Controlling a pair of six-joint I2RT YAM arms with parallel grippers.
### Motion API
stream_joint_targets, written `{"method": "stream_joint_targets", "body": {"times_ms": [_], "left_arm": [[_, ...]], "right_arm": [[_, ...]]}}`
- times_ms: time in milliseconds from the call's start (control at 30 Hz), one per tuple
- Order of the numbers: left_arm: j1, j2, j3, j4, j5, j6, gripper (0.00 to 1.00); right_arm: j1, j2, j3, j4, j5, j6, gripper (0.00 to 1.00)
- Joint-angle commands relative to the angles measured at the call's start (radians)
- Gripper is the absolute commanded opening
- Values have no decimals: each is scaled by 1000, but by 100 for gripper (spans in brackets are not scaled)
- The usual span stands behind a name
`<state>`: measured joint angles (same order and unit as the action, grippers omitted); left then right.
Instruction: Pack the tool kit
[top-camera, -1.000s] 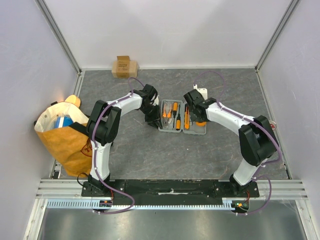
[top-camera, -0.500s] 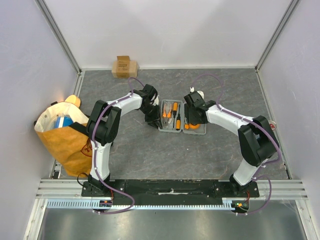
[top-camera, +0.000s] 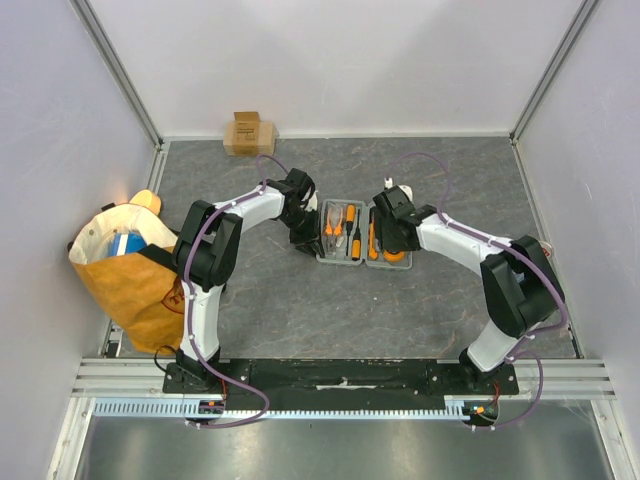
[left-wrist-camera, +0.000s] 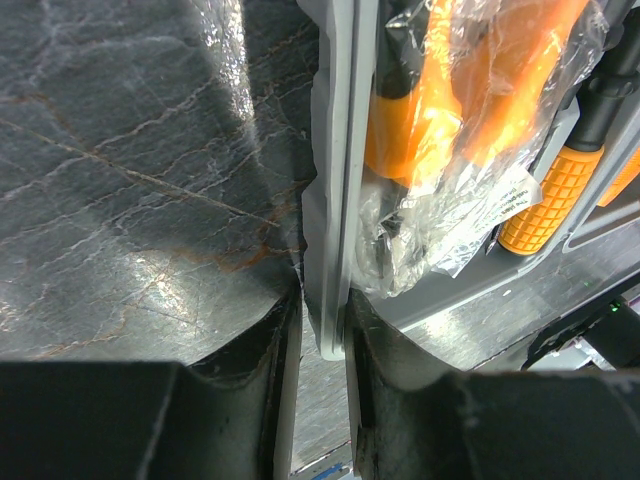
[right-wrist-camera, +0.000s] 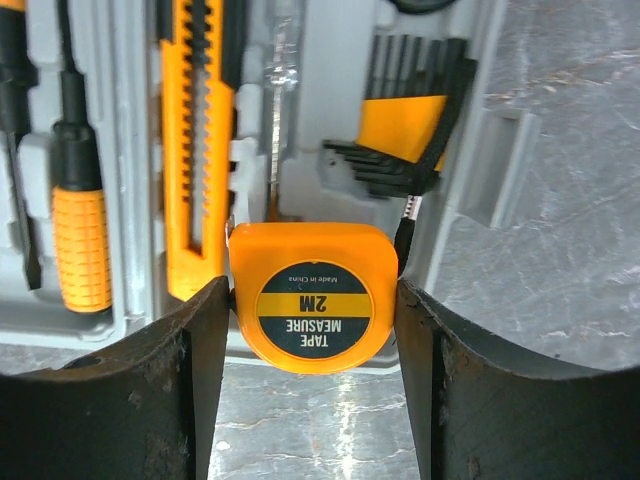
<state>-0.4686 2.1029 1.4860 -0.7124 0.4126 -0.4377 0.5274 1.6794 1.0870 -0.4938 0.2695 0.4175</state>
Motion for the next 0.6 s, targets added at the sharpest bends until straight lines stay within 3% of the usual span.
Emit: {"method": "stream_joint_targets", "body": {"times_ms": [0,567], "left_arm": [[1,35,-23,-56,-67,14,29],[-1,43,-20,-56,-61,11,29]], "right_arm": [[-17,-58,-19,1,85,27,38],[-21,-60,-99,37,50,64,38]]}}
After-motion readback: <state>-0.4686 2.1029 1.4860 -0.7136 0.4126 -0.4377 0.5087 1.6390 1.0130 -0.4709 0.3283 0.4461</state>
